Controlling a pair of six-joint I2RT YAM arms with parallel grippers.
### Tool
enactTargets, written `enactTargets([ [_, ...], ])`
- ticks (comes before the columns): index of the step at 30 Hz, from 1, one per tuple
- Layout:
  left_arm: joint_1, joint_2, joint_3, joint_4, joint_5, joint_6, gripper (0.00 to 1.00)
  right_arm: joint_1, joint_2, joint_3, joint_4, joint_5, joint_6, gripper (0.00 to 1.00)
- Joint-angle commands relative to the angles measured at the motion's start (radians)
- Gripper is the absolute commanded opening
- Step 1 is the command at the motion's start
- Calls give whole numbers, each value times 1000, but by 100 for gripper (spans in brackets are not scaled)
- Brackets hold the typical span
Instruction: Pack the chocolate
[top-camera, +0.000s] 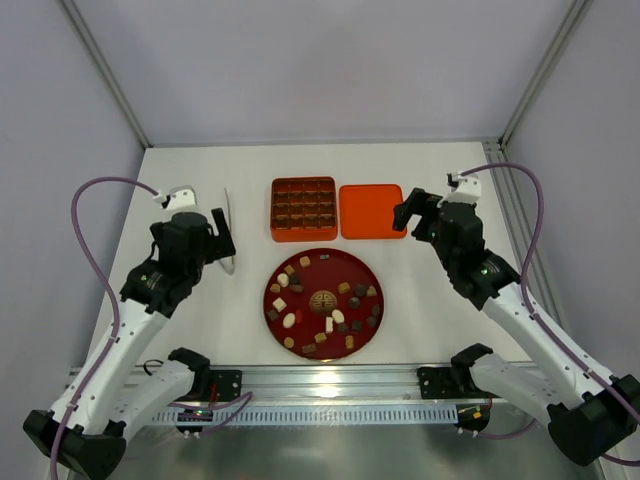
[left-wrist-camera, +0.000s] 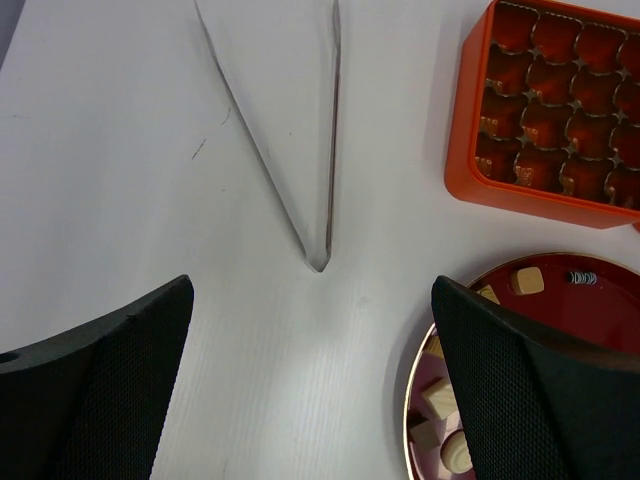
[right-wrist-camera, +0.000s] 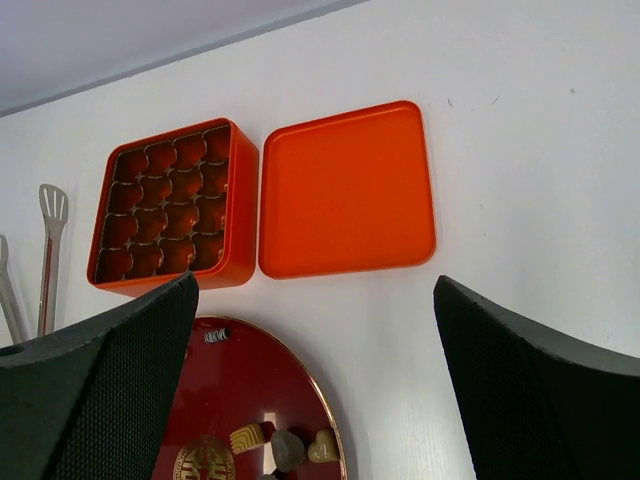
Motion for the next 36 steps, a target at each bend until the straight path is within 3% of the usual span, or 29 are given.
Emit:
enactTargets([
  [1, -2, -2, 38, -31, -61, -40, 100, 1, -14, 12, -3, -22, -26, 100],
  [8, 9, 133, 85, -101, -83, -128, 100, 1, 21, 24, -9, -101, -41, 100],
  [12, 81, 294, 104, -123, -35, -149, 100, 1, 75, 44, -15, -177, -43, 100],
  [16, 243, 434, 87, -43, 112, -137, 100, 1, 109, 52, -15, -220, -38, 100],
  [19, 285, 511, 102, 30, 242, -91, 100, 1, 117, 37, 9, -247, -30, 100],
  [25, 323, 689, 179, 89, 340, -20, 100, 1, 130, 20, 54, -299, -18, 100],
  [36, 325, 890, 240, 210, 293, 15, 99, 1, 140, 20, 57, -321, -21, 100],
])
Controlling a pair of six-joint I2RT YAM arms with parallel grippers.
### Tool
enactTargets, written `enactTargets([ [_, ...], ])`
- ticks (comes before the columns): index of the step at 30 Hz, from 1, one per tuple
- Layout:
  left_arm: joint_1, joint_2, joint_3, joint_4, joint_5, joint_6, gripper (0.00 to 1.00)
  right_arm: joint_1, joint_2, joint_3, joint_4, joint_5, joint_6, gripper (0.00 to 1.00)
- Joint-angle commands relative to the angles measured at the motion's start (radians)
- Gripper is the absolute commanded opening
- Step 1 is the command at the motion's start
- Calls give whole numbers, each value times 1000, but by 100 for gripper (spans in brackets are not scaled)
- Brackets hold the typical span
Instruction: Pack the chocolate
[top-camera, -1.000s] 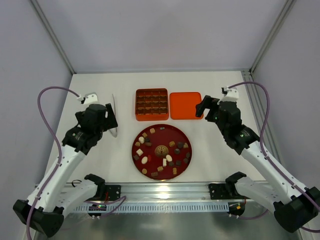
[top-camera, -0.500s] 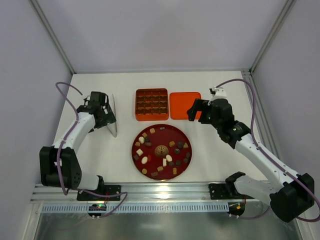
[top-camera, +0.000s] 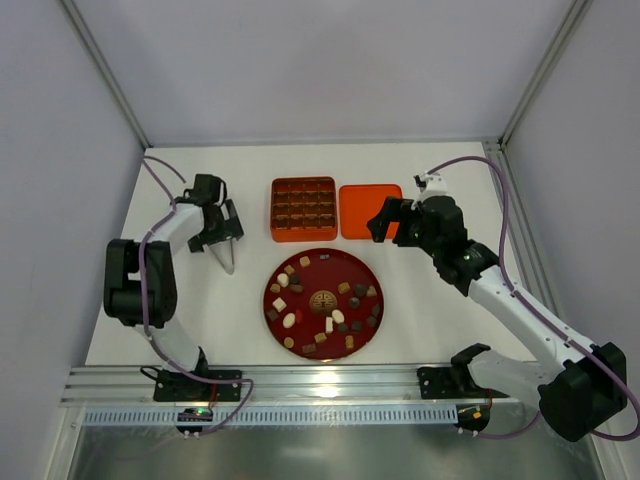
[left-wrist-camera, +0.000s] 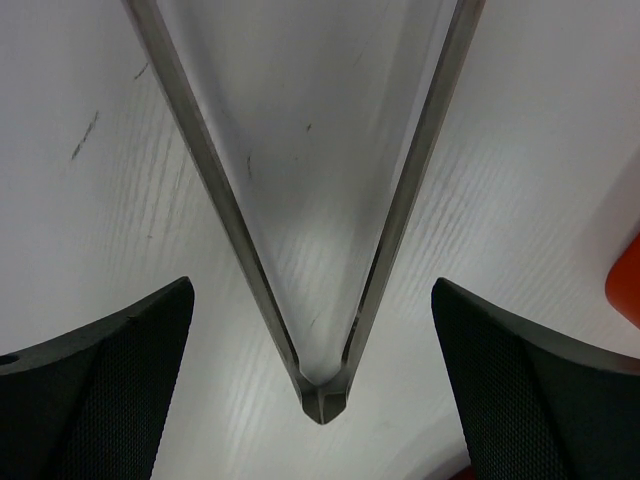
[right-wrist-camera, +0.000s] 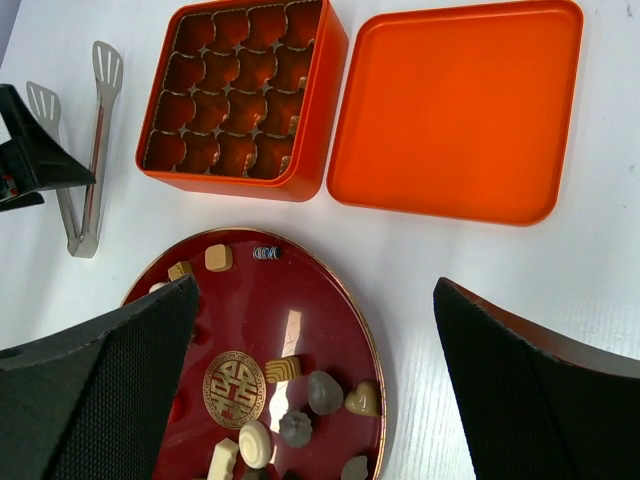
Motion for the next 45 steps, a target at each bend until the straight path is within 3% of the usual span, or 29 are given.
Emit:
enactTargets([
  [1, 7, 71, 68, 78, -7, 50, 98, 1, -6, 10, 36, -11, 6, 100],
  [19, 55, 188, 73, 83, 46, 45, 82, 1, 3, -41, 32, -8, 17, 100],
  [25, 55, 182, 68, 80, 63, 33, 71, 1, 9, -46, 23, -10, 22, 100],
  [30, 52, 170, 98, 45, 60, 16, 51, 1, 12, -46, 26, -17, 28, 100],
  [41, 9, 4, 286, -230, -26, 19, 49, 1, 32, -33, 29, -31, 23, 100],
  [45, -20, -83, 286, -314, -45, 15, 50, 1, 37, -23, 26, -33, 20, 100],
])
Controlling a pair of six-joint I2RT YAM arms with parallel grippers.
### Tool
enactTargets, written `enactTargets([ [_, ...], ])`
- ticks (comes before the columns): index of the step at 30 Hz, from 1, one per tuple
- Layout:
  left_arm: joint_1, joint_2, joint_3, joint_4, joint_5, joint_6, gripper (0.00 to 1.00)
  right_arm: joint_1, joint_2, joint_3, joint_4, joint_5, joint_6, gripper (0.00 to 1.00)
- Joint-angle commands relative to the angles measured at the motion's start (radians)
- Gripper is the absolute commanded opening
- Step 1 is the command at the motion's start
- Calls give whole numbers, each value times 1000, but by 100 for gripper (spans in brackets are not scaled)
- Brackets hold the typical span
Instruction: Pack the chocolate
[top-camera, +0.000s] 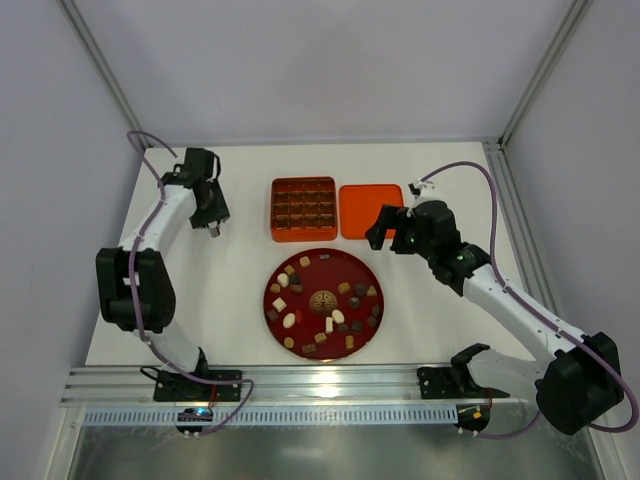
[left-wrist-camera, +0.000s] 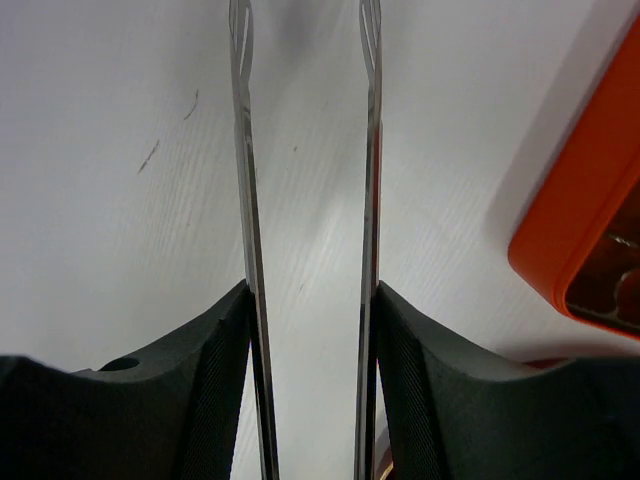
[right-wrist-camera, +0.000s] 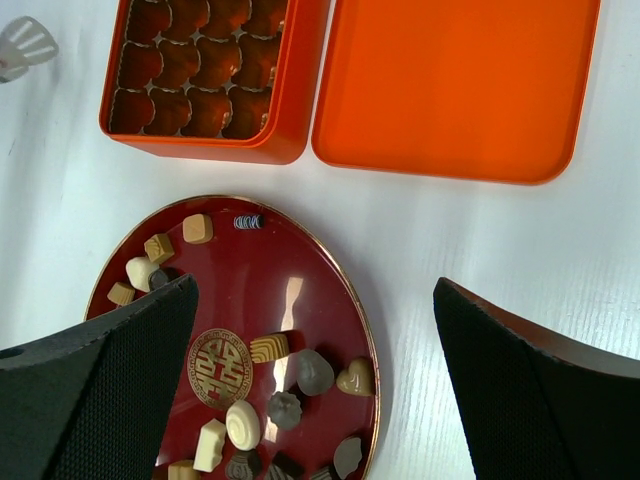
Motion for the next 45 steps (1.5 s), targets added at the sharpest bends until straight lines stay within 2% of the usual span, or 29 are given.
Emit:
enactTargets([
  [1, -31, -109, 28, -120, -38, -6, 50, 1, -1, 27, 21, -10, 1, 100],
  [14, -150, -331, 100, -317, 33, -6, 50, -1, -1, 65, -15, -10, -13, 100],
  [27, -393, -537, 38, -461, 137, -52, 49, 1, -24, 94, -63, 4, -27, 100],
  [38, -725, -494, 7, -443, 134, -80, 48, 1, -16, 93, -78, 30, -19, 100],
  [45, -812, -392, 1, -358, 180, -75, 48, 1, -24, 88, -101, 41, -14, 100],
])
